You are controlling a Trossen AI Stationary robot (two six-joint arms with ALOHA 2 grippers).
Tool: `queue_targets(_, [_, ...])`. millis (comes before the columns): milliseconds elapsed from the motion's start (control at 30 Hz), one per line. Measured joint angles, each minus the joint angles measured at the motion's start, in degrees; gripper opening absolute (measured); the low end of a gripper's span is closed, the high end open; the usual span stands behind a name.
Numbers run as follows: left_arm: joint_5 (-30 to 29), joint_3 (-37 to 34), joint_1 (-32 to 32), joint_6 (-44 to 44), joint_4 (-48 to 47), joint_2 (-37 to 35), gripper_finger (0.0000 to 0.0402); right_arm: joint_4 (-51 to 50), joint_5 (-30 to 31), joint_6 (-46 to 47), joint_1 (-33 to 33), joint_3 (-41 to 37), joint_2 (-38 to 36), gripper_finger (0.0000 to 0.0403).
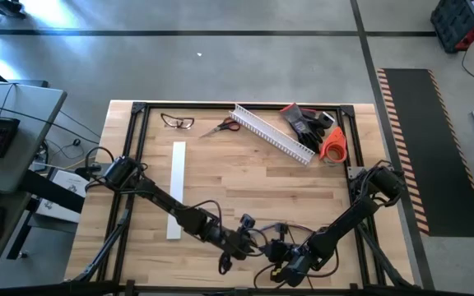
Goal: Ziptie cables
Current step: Wrap the black zip tie on the cable wires
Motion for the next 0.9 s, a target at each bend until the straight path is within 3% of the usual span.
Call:
queue_targets(167, [-1.2,0.0,0.0,2.3,3.5,2.8,0.0131,0.1,0.0,0.0,0.0,0.0,0.0,0.0000])
queue_targets(333, [-12.1,-0.1,-1.1,1.8,6.3,4.8,0.0149,0.3,0.0,0.0,0.0,0.0,0.0,0.0000])
queue_targets(567, [-15.0,0.0,-3.1,2.0,7.9,4.8,0.0114,0.5,0.0,0.0,0.0,0.1,0.0,0.0000])
queue_targets(900, [-14.8,0.0,-3.0,0.5,8.6,4.8,0.0056,0.7,0.0,0.0,0.0,0.1,0.0,0.0000])
